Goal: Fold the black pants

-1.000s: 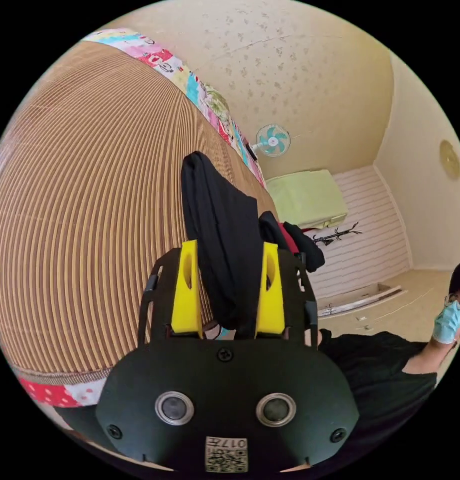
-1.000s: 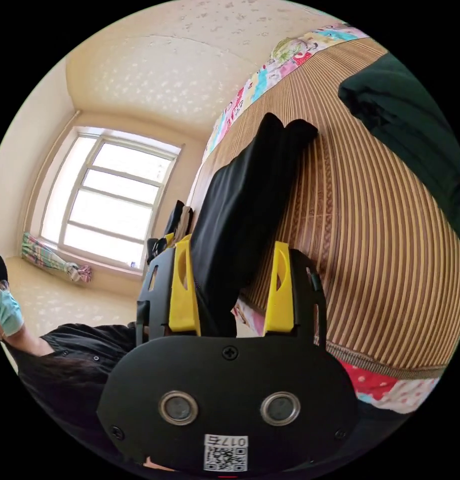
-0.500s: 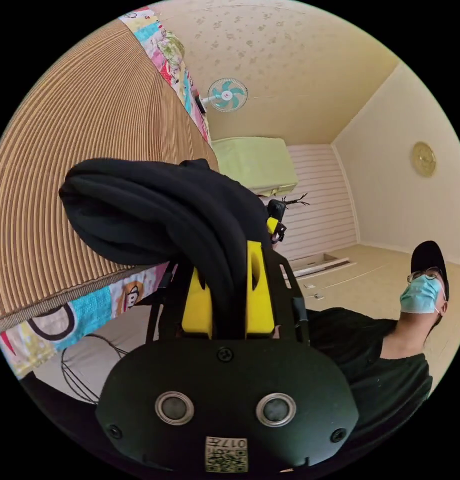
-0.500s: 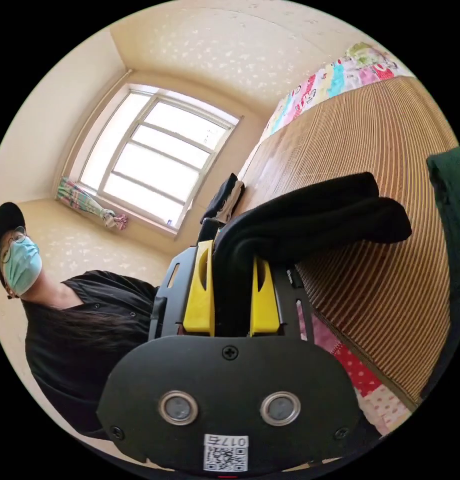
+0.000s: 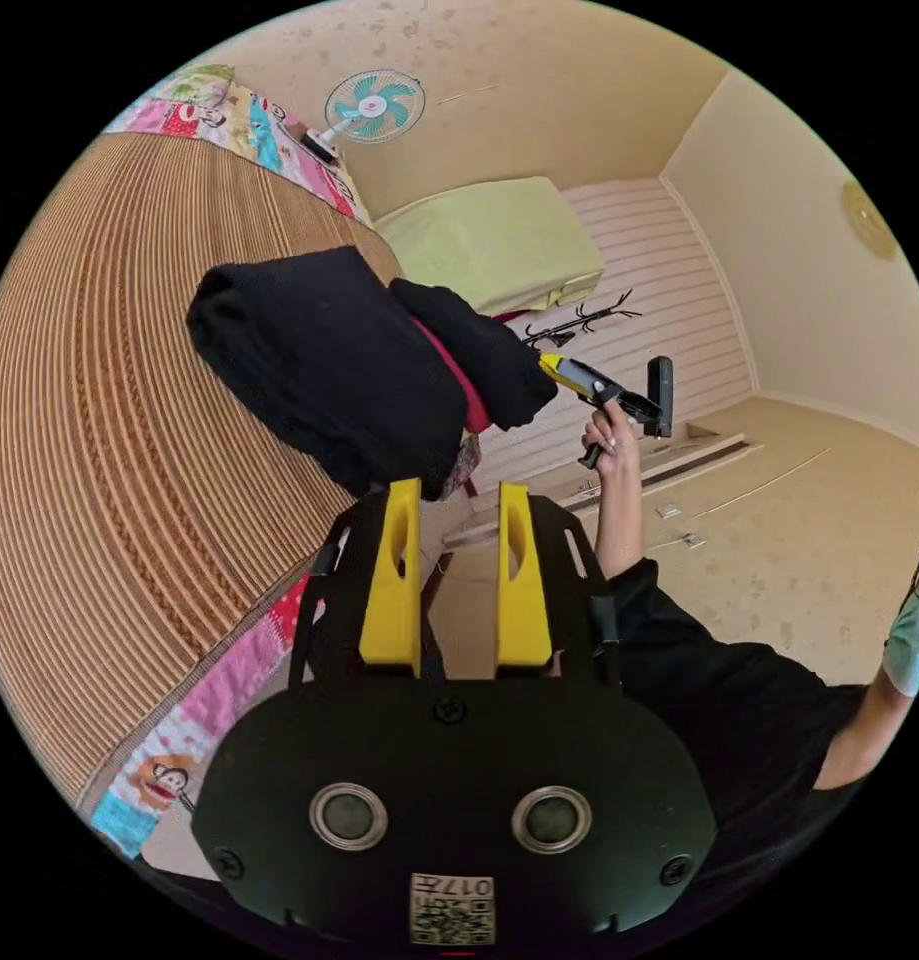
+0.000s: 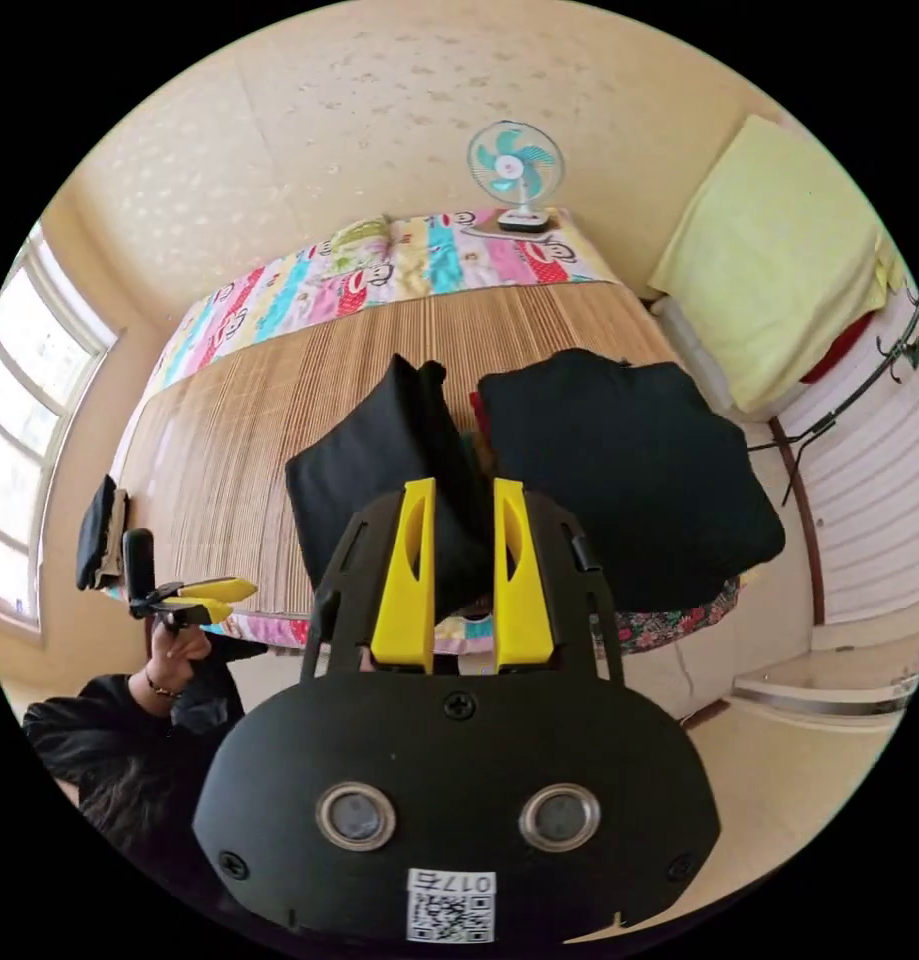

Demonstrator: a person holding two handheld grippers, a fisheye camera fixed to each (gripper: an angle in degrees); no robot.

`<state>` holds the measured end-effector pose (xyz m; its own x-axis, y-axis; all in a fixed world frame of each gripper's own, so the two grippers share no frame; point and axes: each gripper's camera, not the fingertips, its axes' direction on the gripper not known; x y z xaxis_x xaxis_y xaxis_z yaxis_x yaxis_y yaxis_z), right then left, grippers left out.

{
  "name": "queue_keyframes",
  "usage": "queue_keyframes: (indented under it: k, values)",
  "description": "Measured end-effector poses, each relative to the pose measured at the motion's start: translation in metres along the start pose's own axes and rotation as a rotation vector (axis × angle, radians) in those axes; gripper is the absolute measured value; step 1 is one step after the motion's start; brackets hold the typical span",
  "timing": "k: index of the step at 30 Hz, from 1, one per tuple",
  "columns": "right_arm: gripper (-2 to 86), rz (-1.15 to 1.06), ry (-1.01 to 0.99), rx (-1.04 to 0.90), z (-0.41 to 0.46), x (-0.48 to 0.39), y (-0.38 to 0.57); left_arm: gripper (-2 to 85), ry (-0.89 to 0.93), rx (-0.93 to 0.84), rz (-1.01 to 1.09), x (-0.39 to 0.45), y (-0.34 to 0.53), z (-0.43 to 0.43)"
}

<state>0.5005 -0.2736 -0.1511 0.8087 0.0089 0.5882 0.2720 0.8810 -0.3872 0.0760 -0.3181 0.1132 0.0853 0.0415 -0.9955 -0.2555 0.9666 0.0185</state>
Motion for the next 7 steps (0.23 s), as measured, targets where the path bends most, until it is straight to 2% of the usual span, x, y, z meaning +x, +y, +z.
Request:
queue_keyframes:
  k: [2,5,7]
  values:
    - [4.9,-0.012,-0.102,0.086,0.006,-0.009,0.052,11.3,-0.084,0.054,-0.053,-0.03,0.037,-0.032]
    - [2.1,-0.058,-0.311,0.173,0.031,-0.036,0.125,10.8,-0.365,0.229,-0.164,-0.069,0.103,-0.129]
    - [1.4,-0.089,-0.436,0.21,0.047,-0.057,0.164,10.1,-0.726,0.447,-0.207,-0.069,0.153,-0.239]
